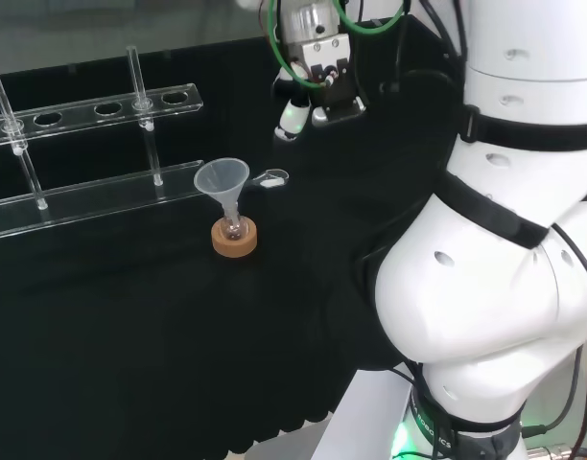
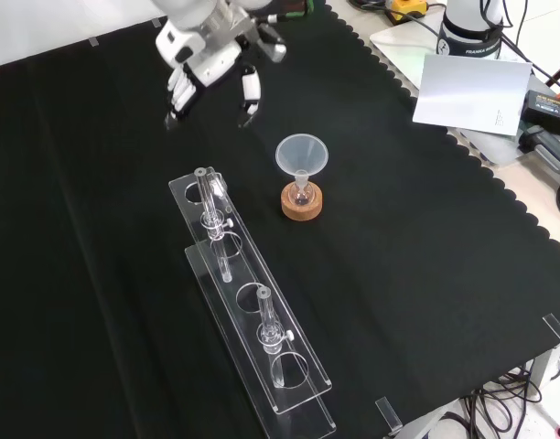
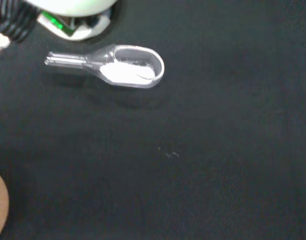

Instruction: Pick up the weighing funnel.

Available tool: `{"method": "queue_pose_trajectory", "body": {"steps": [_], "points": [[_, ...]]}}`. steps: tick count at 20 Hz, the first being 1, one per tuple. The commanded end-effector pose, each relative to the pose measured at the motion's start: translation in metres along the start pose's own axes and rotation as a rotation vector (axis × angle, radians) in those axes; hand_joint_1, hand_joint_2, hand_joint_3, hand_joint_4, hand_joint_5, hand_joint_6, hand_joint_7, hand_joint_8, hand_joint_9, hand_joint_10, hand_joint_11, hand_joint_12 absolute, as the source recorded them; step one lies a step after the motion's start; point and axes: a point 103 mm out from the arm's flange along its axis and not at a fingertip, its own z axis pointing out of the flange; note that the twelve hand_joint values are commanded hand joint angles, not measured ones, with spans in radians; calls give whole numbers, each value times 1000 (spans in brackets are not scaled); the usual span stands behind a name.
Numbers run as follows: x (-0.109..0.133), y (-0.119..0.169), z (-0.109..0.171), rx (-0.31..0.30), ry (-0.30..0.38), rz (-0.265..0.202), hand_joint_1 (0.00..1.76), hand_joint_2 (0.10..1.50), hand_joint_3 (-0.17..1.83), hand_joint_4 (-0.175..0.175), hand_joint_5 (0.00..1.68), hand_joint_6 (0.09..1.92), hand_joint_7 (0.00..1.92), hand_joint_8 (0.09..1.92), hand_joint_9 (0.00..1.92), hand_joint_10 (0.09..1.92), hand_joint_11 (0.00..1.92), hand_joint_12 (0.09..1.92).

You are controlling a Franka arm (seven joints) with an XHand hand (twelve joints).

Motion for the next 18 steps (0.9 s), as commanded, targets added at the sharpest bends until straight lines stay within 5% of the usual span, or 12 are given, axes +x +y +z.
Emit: {"method": "queue_pose_trajectory", "body": {"steps": [1,18], "points": [[8,31,24,46,-40,-34,873,545,696,-26,496,87,278,693,497,644,377,1374],[29,42,72,82,-96,-28,879,540,677,-12,614,116,367,662,592,587,423,1342]]}}
